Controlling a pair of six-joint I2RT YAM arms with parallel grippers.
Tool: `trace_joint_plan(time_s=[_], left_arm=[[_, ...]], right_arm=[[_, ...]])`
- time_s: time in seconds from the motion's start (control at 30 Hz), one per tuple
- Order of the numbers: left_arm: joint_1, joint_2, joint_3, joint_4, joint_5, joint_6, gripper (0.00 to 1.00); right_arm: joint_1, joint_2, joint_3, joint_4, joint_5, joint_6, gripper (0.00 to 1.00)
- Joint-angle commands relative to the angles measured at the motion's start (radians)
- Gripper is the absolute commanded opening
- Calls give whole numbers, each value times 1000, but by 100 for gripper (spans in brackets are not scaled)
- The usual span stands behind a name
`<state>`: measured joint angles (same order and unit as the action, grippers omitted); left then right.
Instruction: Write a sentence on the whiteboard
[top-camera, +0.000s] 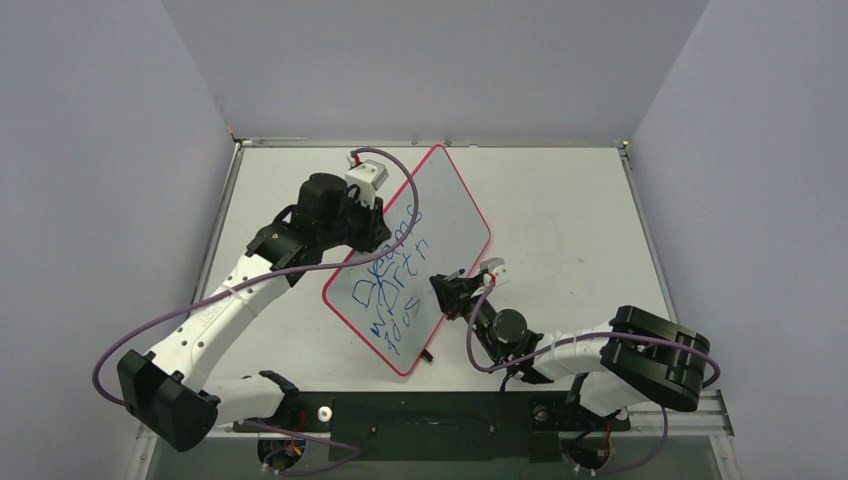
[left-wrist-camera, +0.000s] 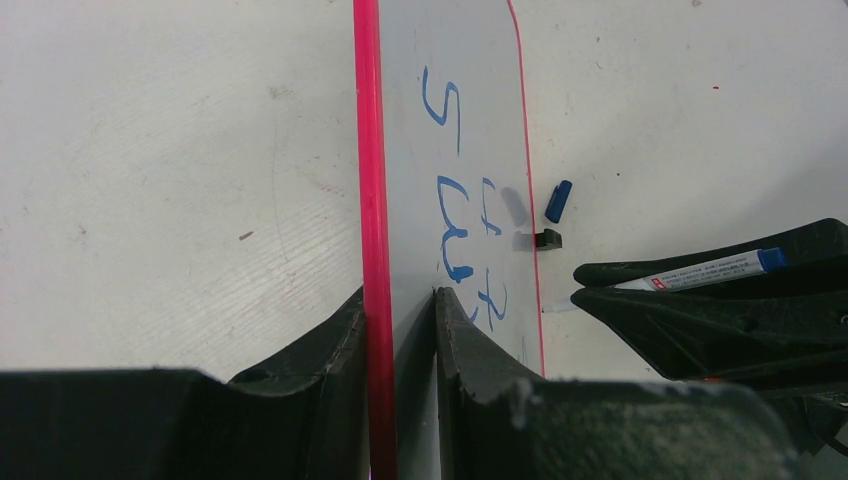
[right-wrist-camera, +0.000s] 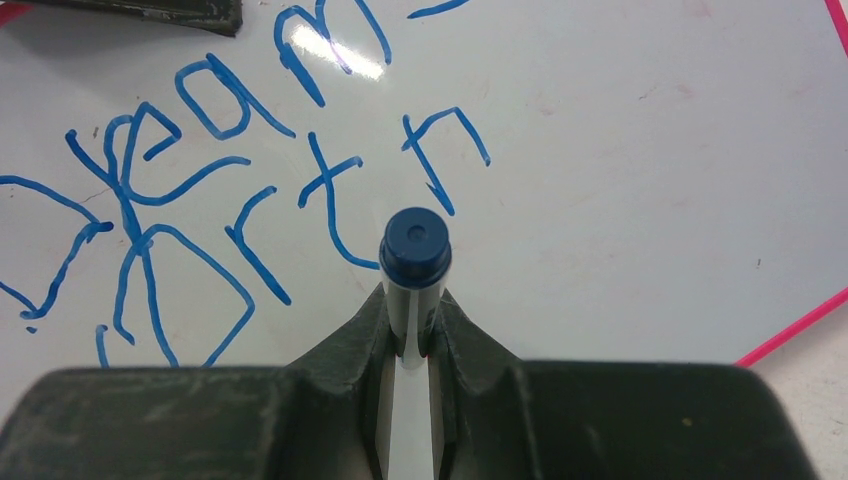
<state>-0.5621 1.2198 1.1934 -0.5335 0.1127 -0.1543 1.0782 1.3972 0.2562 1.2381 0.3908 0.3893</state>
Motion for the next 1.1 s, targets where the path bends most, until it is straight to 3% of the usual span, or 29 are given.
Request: trace_joint_plan(time_s=[0.0,1.07], left_arm=[[5,-26,9,100,-85,98,0],[6,-28,10,101,-84,98,0]], right_arm=[[-12,16,33,32,-30,10,0],[-22,119,23,93,-58,75,0]])
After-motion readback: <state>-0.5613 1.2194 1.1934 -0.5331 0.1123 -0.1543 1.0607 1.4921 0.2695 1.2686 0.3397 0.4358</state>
